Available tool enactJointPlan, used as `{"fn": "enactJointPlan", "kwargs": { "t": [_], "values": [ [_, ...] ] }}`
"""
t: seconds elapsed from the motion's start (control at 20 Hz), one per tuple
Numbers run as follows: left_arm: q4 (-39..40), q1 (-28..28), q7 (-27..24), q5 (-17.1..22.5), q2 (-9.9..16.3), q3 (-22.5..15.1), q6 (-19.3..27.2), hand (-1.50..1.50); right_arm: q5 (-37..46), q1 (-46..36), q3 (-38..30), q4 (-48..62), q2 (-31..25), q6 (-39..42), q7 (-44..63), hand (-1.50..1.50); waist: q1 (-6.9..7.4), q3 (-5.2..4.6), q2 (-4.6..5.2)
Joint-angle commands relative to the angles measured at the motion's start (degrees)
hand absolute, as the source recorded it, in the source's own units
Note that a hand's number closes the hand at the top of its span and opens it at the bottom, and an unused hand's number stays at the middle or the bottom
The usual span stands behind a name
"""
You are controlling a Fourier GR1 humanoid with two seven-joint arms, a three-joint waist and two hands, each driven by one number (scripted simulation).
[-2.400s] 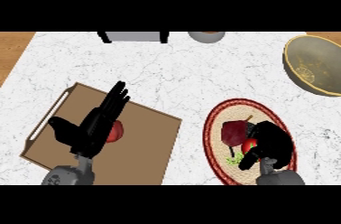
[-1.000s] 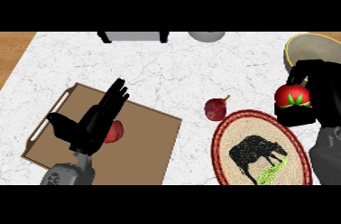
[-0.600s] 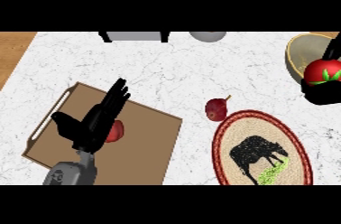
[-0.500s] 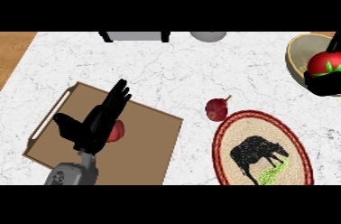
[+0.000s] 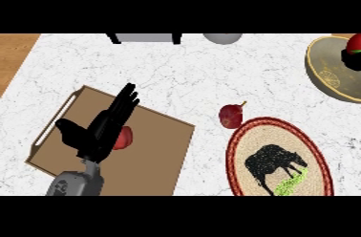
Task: Pick the tomato from the placemat and place it in the bowl
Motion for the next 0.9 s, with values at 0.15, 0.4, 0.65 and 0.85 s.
{"fn": "enactJointPlan", "kwargs": {
  "t": [0.15, 0.4, 0.65, 0.85],
  "values": [
    [-1.81, 0.54, 1.7, 0.15, 0.64, -0.05, -1.13, 0.0, 1.91, -5.53, -3.37, 24.9, -4.77, -14.21, -13.32, 1.5, 0.75, 0.04, 0.21],
    [-0.09, -3.53, 2.4, -0.9, -2.03, -1.02, 0.89, 0.0, 5.68, -10.27, -4.0, 41.61, -8.23, -22.18, -18.37, 1.5, 2.21, 0.14, 1.06],
    [-0.26, -2.02, 0.87, 0.13, -0.43, -0.27, -1.63, 0.0, 9.13, -12.55, -3.0, 52.8, -11.01, -18.63, -15.71, 1.5, 3.52, 0.16, 1.43],
    [-1.21, -2.05, 1.12, 0.02, -0.62, -0.86, -1.83, 0.0, 5.69, -14.17, -8.11, 58.99, -11.51, -21.21, -14.1, -1.5, 4.09, 0.31, 1.76]
  ]
}}
